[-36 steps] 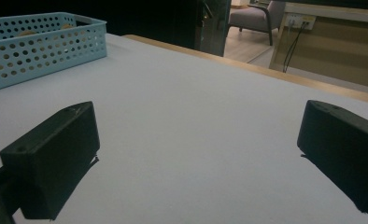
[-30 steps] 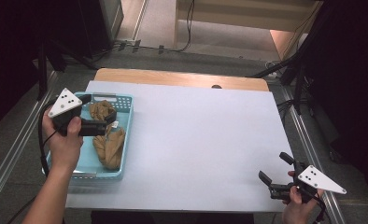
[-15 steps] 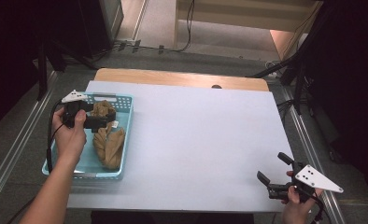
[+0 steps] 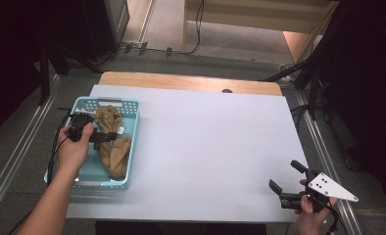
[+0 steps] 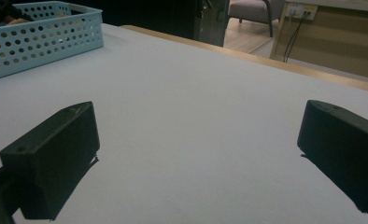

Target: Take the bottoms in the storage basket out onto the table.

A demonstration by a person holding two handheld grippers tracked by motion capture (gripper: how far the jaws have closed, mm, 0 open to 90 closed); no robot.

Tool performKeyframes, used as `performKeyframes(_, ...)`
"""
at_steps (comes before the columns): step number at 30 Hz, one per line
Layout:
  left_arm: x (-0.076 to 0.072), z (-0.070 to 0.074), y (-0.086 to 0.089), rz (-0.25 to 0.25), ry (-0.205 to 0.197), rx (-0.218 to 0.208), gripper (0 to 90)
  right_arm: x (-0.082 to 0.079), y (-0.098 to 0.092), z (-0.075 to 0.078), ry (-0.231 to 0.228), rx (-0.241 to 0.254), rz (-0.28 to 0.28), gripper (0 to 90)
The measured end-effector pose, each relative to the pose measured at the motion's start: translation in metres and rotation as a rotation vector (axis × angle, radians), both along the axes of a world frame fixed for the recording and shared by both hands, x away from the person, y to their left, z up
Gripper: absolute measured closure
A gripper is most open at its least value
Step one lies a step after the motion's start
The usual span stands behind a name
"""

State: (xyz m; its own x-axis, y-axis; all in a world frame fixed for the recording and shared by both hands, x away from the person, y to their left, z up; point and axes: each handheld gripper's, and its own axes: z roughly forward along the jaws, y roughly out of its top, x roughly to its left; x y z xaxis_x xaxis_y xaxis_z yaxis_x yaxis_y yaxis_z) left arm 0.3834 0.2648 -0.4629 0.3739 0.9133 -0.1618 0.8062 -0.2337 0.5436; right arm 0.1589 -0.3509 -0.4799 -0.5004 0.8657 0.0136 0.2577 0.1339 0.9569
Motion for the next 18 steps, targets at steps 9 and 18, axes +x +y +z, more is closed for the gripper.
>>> performKeyframes(9, 0.002, -0.009, -0.011, 0.014, 0.05, 0.114, 46.5, 0.001, 0.002, -0.001, 0.009, -0.007, -0.001, 0.0)
performKeyframes(18, -0.001, 0.007, -0.003, 0.121, -0.087, 0.203, 69.1, 0.002, 0.003, -0.002, 0.015, -0.01, 0.003, 0.0)
